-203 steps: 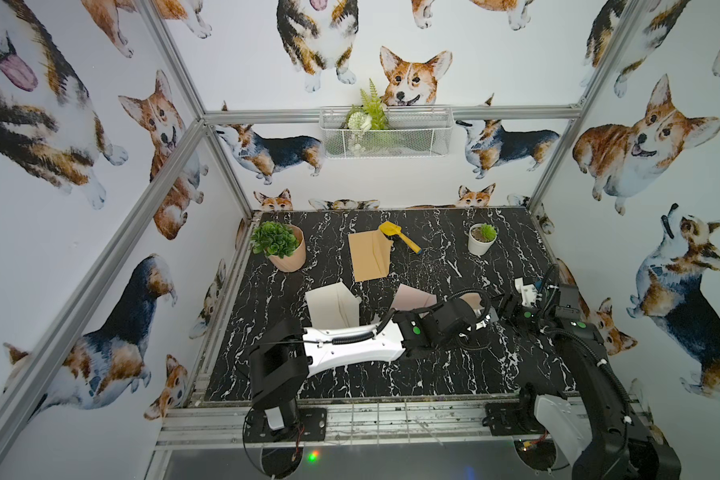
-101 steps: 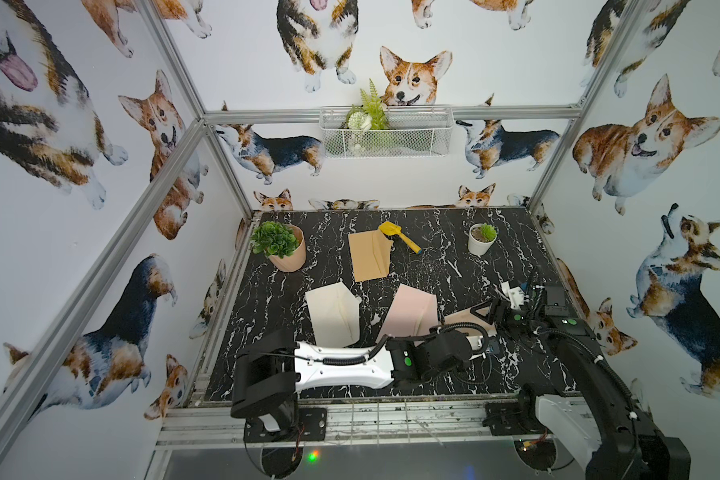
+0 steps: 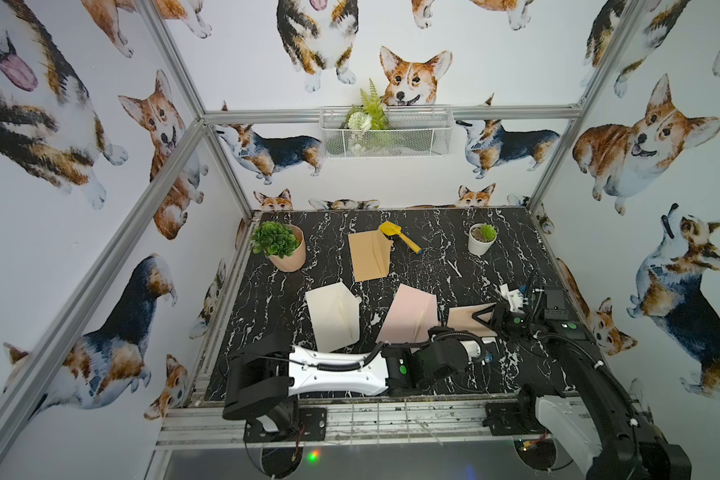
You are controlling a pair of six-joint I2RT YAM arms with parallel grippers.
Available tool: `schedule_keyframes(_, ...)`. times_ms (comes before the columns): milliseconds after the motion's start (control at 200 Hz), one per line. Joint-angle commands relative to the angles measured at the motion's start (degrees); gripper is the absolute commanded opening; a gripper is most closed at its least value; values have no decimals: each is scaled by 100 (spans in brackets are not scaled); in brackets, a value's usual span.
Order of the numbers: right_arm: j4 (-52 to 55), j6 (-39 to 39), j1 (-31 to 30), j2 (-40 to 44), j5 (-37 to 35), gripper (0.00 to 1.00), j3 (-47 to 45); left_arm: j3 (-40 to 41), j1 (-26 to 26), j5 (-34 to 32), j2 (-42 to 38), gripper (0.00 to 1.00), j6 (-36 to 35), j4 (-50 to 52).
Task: Take the letter paper out of the envelope
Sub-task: Unfold the letter paper at the center of the board.
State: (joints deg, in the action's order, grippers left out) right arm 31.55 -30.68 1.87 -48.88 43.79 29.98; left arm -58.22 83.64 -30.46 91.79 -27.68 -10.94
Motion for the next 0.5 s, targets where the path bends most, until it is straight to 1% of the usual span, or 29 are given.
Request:
schedule_keyframes(0,-193,-149,-2,88,102,16,-9,21,51,-150,-12,0,-107,-341)
schedule_keyframes(25,-208,-158,-2,104,74,14,4,36,69,-174,-5,0,-116,-355)
schedule_keyframes(90,-243,-175,-2,94,10,3,44,62,107,-229,4,0,-130,-375)
schedule_keyframes(125,-278,-180,-2,68,-18,0,63,65,132,-266,13,0,-132,-367)
schedule_keyframes(355,-543,-99,-2,-402,-137,0,182,244,333,-636,-41,0,-167,-439)
schedule_keyframes(491,-627,-22,2,-616,-250,0,284,462,398,-719,-203,0,-30,-447)
